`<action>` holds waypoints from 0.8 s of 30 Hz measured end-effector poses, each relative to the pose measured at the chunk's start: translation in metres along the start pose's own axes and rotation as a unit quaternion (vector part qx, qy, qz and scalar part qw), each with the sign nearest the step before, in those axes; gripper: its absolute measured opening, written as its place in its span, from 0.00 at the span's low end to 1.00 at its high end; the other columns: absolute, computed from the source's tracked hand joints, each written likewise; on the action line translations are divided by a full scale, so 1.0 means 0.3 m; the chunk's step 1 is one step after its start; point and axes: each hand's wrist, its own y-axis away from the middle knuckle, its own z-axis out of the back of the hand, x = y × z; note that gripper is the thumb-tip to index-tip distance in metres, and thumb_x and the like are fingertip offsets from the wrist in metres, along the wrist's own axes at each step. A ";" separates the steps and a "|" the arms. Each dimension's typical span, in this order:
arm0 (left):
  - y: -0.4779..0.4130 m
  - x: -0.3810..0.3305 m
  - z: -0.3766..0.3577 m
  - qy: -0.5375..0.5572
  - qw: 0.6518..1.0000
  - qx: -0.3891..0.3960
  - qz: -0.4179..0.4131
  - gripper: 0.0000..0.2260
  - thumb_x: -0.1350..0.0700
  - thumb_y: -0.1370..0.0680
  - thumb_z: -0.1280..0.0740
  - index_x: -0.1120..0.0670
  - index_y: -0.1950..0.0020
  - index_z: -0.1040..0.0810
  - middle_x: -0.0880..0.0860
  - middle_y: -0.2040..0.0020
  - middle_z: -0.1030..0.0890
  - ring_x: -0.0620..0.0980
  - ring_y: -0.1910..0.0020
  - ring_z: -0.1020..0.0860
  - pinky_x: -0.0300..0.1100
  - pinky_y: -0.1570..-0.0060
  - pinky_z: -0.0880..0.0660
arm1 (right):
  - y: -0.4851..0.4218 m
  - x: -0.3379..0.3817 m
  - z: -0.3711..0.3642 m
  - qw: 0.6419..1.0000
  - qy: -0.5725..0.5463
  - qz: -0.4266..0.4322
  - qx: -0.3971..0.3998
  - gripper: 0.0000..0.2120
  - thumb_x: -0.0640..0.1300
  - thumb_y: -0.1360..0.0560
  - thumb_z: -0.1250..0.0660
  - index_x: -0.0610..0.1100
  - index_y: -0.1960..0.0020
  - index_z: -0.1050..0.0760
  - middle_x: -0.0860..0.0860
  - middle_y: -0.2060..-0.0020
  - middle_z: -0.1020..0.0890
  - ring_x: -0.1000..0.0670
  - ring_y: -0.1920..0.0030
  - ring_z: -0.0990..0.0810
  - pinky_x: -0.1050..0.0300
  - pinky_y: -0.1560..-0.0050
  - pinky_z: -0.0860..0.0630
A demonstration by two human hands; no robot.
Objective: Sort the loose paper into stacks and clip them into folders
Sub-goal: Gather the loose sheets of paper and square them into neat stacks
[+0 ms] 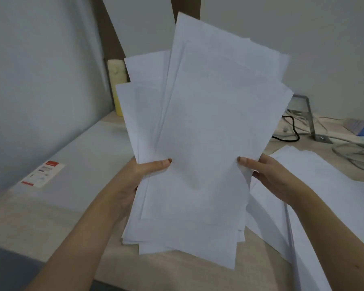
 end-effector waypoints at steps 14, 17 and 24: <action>-0.067 -0.255 -0.081 -0.009 0.990 0.035 -0.138 0.09 0.59 0.38 0.29 0.51 0.60 0.16 0.45 0.60 0.14 0.42 0.59 0.16 0.35 0.59 0.20 | 0.052 0.323 0.080 0.985 0.055 0.164 0.003 0.20 0.57 0.51 0.21 0.59 0.59 0.17 0.58 0.57 0.14 0.56 0.55 0.16 0.64 0.57 0.20; -0.060 -0.269 -0.112 -0.011 0.989 0.047 -0.142 0.14 0.58 0.38 0.30 0.51 0.53 0.20 0.44 0.61 0.15 0.41 0.61 0.17 0.33 0.64 0.21 | 0.057 0.344 0.052 0.982 0.053 0.178 -0.012 0.13 0.44 0.40 0.27 0.62 0.63 0.18 0.60 0.60 0.14 0.58 0.57 0.16 0.63 0.55 0.19; -0.059 -0.281 -0.156 0.068 0.978 0.025 -0.195 0.14 0.62 0.35 0.27 0.55 0.50 0.21 0.45 0.60 0.15 0.43 0.60 0.17 0.34 0.63 0.22 | 0.062 0.318 0.009 0.978 -0.083 0.188 -0.021 0.10 0.46 0.45 0.28 0.53 0.63 0.16 0.56 0.62 0.14 0.56 0.61 0.16 0.64 0.62 0.21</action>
